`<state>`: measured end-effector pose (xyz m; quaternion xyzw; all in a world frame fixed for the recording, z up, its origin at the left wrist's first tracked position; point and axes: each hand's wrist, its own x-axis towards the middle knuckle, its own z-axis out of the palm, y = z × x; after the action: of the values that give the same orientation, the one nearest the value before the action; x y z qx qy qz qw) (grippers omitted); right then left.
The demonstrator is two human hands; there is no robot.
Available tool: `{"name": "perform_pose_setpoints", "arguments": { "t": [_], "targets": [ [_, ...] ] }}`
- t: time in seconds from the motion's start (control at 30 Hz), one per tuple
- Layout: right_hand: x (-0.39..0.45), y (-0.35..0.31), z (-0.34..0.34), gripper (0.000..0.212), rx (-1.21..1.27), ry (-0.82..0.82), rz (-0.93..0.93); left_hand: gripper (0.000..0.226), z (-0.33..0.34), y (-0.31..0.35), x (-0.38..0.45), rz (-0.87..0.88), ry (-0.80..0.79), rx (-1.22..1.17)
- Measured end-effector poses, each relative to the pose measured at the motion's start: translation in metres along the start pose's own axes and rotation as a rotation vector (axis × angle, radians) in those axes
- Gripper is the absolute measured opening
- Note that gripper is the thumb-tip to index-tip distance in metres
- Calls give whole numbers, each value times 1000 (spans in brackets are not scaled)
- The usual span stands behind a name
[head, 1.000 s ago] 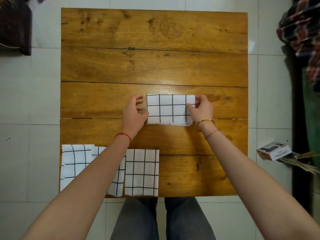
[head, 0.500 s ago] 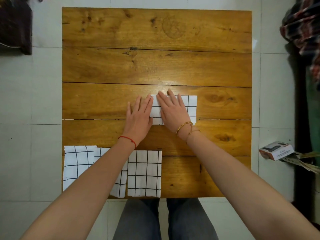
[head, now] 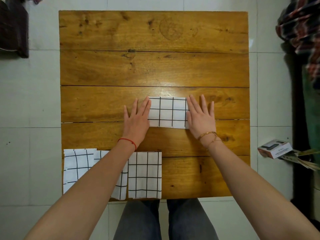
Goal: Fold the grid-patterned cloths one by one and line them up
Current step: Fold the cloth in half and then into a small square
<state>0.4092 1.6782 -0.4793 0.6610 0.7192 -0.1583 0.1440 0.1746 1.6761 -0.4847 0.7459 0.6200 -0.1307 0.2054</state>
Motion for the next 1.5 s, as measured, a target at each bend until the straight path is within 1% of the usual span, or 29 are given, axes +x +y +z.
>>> {"name": "perform_pose_setpoints", "arguments": {
  "t": [0.13,0.2,0.33,0.4,0.53,0.7,0.8,0.93,1.2,1.3,1.33,1.4,1.5],
  "targets": [
    [-1,-6,-2,55,63,5,40,74,-1,2,-2,-1,-5,-11],
    [-6,-15,-4,56,112,29,23,73,-3,4,-5,8,6,-18],
    [-27,-38,-5,59,60,26,-154,67,1,7,-26,94,111,35],
    [-35,-51,-2,60,67,5,-213,64,6,8,-40,112,130,38],
    [-42,-68,4,54,78,-54,-257,64,16,7,-62,99,95,44],
    [-45,-82,9,54,26,-88,-318,64,23,9,-72,42,15,37],
    [-46,-83,14,55,-3,-119,-308,64,24,10,-73,19,-11,25],
    [-53,-73,18,56,-64,-114,-293,66,24,13,-73,-3,-18,36],
    [-85,1,29,56,-89,-115,-108,69,23,20,-72,-41,-48,17],
    [-89,13,27,58,-71,-136,-114,68,23,22,-73,-50,-52,13],
    [-87,12,24,58,-46,-110,-120,68,22,24,-72,-48,-48,0],
    [-81,9,15,53,42,5,-103,65,21,25,-71,-52,-8,-51],
    [-61,4,0,33,199,195,-29,54,18,24,-67,-103,160,-150]
  ]
}}
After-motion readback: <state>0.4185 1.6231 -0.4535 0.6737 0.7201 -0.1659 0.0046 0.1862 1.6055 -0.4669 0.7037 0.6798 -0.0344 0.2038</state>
